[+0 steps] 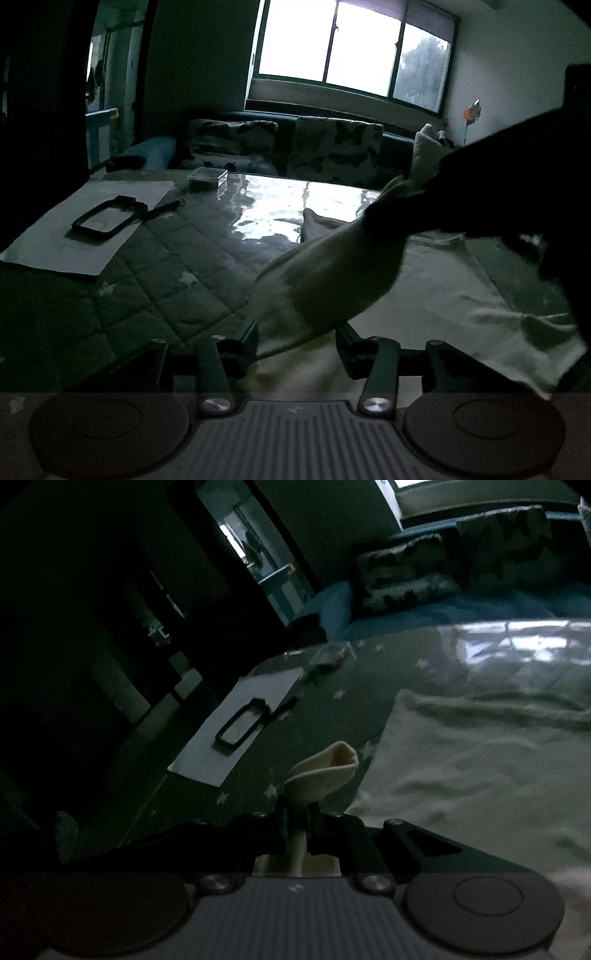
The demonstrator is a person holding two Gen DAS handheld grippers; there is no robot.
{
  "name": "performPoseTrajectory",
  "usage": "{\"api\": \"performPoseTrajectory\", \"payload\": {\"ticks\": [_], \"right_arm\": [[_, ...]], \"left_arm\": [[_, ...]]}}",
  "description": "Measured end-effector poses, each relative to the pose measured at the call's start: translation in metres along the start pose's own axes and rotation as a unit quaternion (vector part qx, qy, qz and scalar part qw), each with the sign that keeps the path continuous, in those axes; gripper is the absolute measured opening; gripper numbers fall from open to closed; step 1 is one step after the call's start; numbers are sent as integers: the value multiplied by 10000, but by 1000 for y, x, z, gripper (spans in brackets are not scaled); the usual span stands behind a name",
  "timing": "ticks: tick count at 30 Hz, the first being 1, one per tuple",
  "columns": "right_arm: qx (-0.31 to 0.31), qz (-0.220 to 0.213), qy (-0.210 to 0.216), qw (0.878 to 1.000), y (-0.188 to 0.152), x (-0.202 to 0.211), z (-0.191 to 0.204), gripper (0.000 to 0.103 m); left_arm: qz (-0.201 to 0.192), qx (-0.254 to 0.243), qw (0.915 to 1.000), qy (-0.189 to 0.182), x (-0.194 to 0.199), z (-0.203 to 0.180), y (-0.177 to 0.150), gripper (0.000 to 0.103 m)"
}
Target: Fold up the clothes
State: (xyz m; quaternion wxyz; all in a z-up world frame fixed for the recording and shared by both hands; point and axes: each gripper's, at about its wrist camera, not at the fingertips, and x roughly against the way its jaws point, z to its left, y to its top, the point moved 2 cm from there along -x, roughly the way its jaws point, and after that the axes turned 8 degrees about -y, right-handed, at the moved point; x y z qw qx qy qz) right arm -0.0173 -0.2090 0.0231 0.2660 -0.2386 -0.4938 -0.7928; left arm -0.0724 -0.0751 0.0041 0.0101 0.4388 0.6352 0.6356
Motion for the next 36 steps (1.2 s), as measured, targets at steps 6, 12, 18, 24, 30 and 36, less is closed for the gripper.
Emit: {"api": "performPoseTrajectory", "payload": {"ticks": [6, 12, 18, 24, 30, 36], "right_arm": [[46, -213, -182, 9996, 5, 23, -12, 7], [96, -357, -366, 9986, 8, 40, -23, 7], [80, -451, -552, 9974, 5, 57, -36, 7], [73, -536, -737, 9958, 1, 73, -49, 7], [112, -474, -1113, 9926, -12, 80, -66, 7], [223, -41, -1564, 9874, -40, 63, -86, 8]], "left_arm": [[70, -148, 9999, -4, -2, -6, -4, 58], [176, -433, 9989, 17, -6, -11, -10, 59], [370, -803, 9961, 64, -11, -18, -17, 47], [513, -1129, 9922, 124, -16, -25, -25, 20], [458, -1431, 9885, 174, -12, -28, -28, 20], [546, -1535, 9866, 122, -13, -29, -32, 22]]}}
